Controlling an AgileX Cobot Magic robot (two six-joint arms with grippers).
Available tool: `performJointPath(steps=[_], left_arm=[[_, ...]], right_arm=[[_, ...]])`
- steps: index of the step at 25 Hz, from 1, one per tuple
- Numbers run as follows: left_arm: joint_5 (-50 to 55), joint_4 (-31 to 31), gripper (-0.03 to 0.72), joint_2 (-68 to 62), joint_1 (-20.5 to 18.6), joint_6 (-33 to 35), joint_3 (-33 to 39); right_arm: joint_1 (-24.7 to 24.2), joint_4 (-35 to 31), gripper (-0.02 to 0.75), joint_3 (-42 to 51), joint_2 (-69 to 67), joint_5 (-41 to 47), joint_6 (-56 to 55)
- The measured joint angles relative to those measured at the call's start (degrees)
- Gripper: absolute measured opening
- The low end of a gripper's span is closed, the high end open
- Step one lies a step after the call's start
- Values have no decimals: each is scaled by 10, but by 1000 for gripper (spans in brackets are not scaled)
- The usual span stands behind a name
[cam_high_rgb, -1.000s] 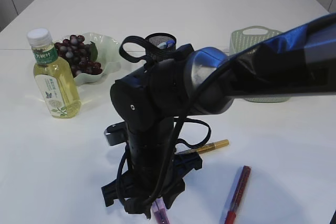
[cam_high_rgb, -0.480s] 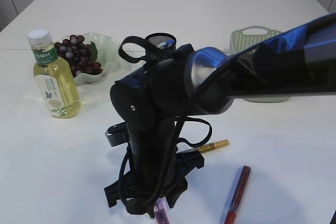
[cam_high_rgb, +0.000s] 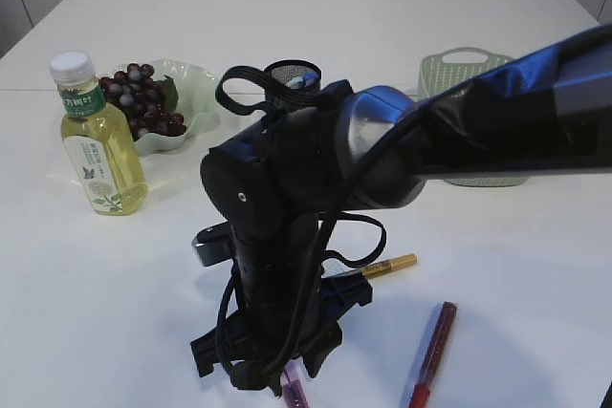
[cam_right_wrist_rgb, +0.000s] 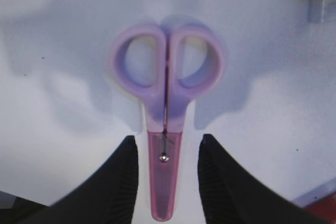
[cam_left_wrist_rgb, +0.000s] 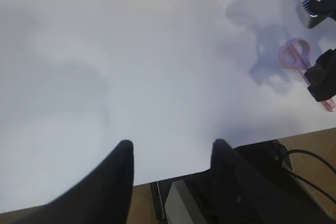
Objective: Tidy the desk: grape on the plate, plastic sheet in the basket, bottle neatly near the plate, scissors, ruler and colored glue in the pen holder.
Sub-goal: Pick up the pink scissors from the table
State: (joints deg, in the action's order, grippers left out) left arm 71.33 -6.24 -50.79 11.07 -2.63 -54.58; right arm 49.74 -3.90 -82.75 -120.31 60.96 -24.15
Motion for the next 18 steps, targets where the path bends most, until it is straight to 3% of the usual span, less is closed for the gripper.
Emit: performJointPath(steps=[8,18], left_arm=[[0,0,353,0,0,0,0],[0,0,353,0,0,0,0]], right_arm=[[0,0,367,0,0,-1,0],[0,0,374,0,-10,-7,0]])
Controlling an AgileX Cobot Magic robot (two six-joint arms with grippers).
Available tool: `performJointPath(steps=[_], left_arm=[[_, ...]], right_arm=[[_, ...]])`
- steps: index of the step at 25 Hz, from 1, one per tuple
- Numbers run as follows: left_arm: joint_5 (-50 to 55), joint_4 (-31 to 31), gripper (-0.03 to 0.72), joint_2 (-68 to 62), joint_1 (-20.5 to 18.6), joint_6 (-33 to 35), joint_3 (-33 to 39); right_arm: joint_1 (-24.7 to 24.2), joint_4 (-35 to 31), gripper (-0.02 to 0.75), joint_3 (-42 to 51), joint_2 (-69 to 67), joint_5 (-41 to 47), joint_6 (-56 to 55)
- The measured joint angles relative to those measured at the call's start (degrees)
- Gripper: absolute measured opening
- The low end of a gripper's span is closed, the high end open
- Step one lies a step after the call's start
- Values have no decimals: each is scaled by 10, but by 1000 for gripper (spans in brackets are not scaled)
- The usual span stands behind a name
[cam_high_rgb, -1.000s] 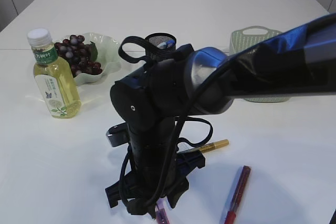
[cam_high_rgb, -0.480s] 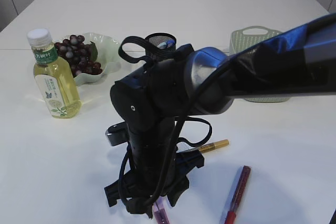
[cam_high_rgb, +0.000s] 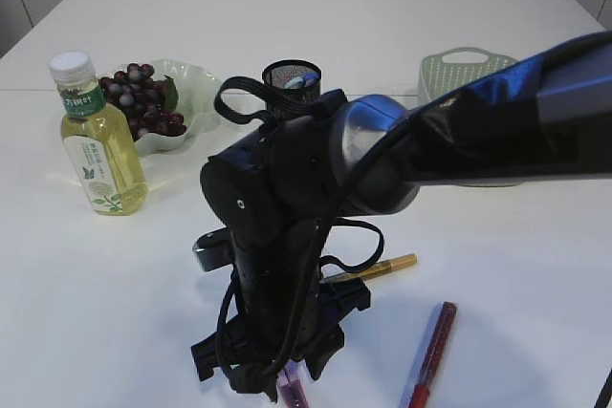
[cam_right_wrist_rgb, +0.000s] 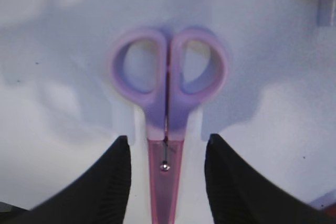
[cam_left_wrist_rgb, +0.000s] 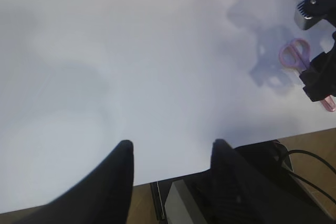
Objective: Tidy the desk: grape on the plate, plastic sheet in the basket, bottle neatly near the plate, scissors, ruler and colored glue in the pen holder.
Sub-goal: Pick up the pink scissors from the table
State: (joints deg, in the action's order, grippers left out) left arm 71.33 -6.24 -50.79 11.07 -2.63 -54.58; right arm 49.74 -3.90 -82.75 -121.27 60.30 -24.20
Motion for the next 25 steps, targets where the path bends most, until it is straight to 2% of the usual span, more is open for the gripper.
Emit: performJointPath(steps=[25], left_arm=[[0,0,352,0,0,0,0]], right_arm=[[0,-1,363,0,-3,-4,-1]])
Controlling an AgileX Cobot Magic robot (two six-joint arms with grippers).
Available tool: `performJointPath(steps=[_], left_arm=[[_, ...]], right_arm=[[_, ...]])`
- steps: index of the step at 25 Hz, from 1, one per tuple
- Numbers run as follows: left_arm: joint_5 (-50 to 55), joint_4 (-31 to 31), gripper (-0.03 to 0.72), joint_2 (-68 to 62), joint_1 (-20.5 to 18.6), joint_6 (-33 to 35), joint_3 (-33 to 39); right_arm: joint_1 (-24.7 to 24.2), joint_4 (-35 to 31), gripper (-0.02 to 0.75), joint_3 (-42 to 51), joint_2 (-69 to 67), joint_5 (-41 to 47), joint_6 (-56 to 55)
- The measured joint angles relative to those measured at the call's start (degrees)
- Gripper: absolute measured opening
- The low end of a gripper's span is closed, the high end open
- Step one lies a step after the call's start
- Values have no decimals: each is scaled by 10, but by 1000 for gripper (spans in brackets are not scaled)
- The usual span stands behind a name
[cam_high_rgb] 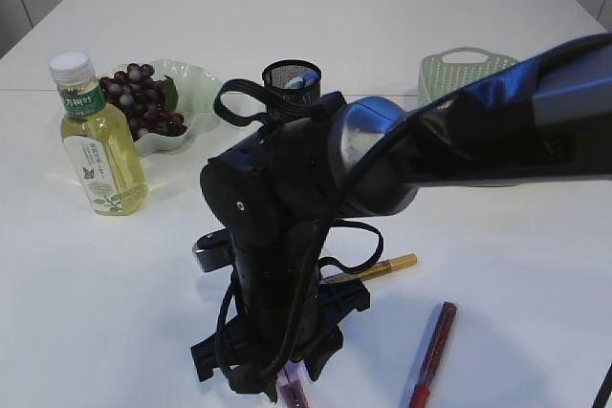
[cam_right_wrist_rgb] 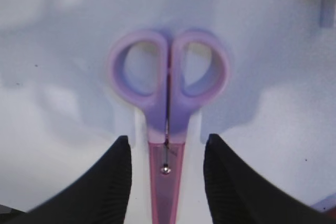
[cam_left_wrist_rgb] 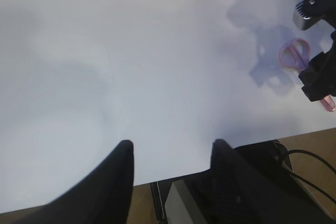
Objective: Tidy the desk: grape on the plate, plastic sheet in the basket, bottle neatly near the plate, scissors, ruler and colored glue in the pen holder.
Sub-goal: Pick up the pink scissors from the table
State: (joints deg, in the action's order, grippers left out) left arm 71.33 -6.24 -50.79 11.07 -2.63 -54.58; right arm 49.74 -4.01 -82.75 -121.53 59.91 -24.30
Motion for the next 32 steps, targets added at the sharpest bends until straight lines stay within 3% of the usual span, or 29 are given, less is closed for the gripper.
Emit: performJointPath(steps=[32], left_arm=[[0,0,350,0,0,0,0]], right_arm=[[0,-14,351,0,-13,6,0]])
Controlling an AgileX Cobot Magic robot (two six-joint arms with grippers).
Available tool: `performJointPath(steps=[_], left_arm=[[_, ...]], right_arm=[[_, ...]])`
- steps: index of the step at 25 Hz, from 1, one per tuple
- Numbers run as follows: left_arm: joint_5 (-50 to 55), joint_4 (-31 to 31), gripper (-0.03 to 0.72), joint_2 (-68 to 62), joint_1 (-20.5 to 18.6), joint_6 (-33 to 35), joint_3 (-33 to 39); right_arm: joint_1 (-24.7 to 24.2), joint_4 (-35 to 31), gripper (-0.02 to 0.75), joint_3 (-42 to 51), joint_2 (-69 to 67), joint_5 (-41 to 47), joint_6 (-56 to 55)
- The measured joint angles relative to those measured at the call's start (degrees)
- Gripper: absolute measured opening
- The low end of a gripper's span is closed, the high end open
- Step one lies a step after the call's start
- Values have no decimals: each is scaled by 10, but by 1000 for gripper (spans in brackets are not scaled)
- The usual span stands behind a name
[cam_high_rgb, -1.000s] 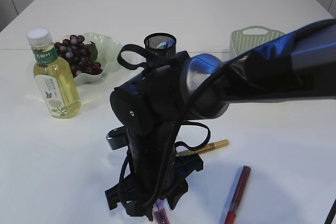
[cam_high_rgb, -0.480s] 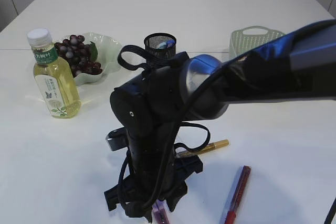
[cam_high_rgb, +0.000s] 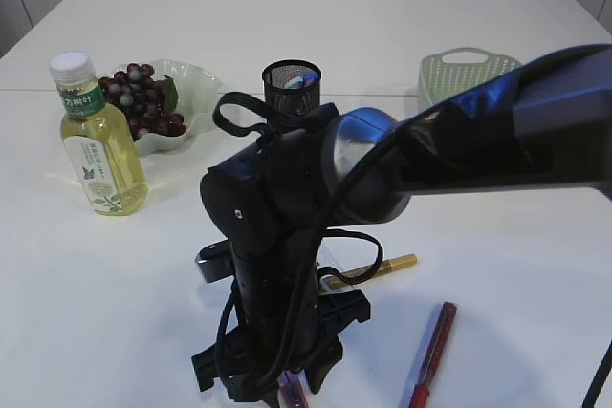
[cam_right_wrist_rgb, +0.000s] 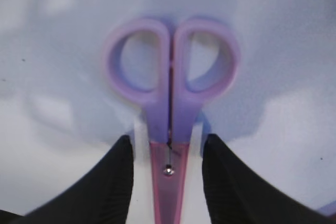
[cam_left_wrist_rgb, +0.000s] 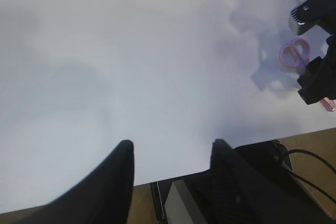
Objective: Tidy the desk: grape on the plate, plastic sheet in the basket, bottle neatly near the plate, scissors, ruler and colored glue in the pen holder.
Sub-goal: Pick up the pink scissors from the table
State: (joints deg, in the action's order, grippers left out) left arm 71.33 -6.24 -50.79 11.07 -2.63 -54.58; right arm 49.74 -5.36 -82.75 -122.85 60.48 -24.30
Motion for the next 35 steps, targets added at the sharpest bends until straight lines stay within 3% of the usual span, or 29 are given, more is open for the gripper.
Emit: performJointPath(steps=[13,21,35], left_arm=[[0,0,338,0,0,0,0],[0,0,331,0,0,0,0],[0,0,330,0,0,0,0]], right_arm=[[0,-1,348,0,-6,0,0],[0,-1,213,0,-6,-2,0],[0,0,208,-12,-7,20,14]])
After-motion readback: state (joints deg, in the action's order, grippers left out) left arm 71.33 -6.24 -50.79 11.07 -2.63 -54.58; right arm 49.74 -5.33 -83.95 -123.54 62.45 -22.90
